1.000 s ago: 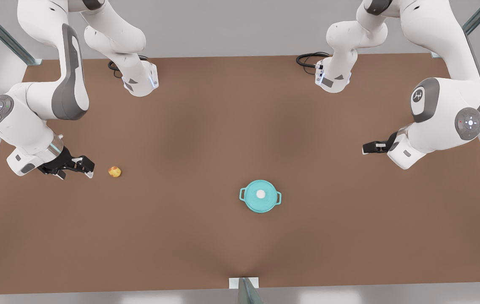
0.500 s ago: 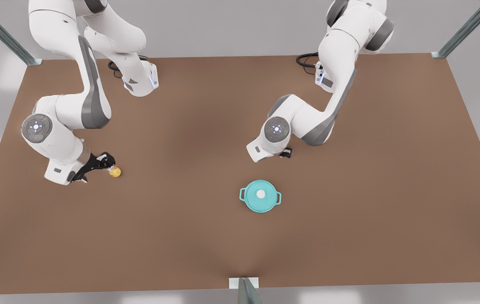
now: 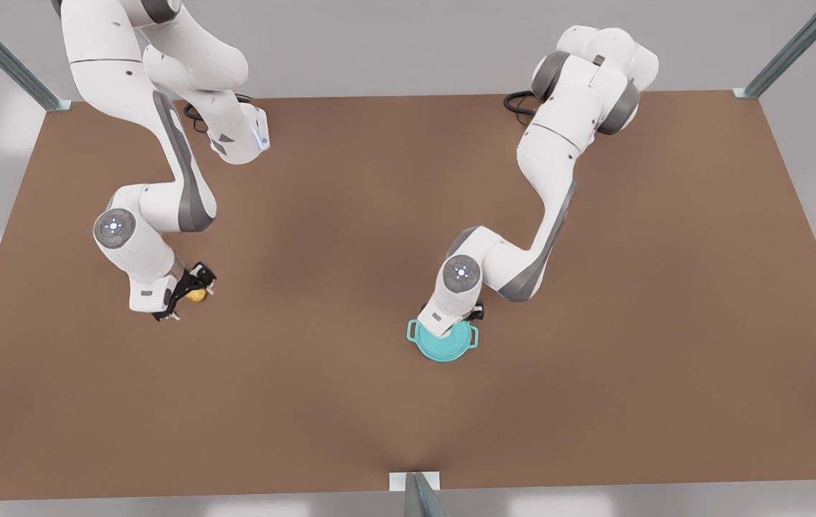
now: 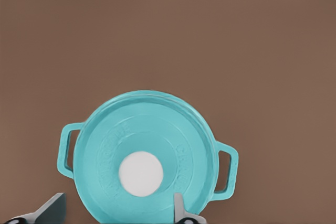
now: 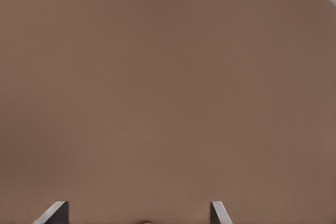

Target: Open the pot lid and put the potato into the pot

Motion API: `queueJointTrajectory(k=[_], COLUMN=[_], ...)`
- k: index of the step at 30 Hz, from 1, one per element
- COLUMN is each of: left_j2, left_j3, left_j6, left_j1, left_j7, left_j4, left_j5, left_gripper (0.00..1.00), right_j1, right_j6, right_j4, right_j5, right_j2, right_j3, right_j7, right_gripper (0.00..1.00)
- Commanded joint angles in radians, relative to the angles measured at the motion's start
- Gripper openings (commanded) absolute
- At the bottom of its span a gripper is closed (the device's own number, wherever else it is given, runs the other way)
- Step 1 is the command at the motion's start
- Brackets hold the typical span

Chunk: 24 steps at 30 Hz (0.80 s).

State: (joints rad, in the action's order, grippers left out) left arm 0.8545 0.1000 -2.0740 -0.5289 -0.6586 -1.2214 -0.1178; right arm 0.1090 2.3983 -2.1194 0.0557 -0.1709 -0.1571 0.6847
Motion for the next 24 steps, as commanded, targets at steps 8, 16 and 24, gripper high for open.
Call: queueJointTrajectory(k=[8, 16, 24], left_j2=[0.032, 0.046, 0.023], left_j3=[0.000, 0.000, -0.026], left_j6=[-0.100, -0.100, 0.049], left_j1=[-0.003, -0.006, 0.003], left_j7=[-0.118, -0.121, -0.035], left_j4=[0.010, 0.003, 0.020], left_j5=[-0.022, -0.023, -0.043], left_gripper=[1.00, 0.86, 0.28], right_j1=[0.029, 0.066, 0.083], right_j6=[0.237, 0.220, 0.079], right_j4=[-0.132, -0.157, -0.192], right_j5=[-0.002, 0.058, 0.108], right_j2=[0.001, -0.047, -0.032], right_j3=[-0.001, 0.001, 0.004], right_j7=[0.380, 0.420, 0.409], right_gripper=[1.00, 1.00, 1.00])
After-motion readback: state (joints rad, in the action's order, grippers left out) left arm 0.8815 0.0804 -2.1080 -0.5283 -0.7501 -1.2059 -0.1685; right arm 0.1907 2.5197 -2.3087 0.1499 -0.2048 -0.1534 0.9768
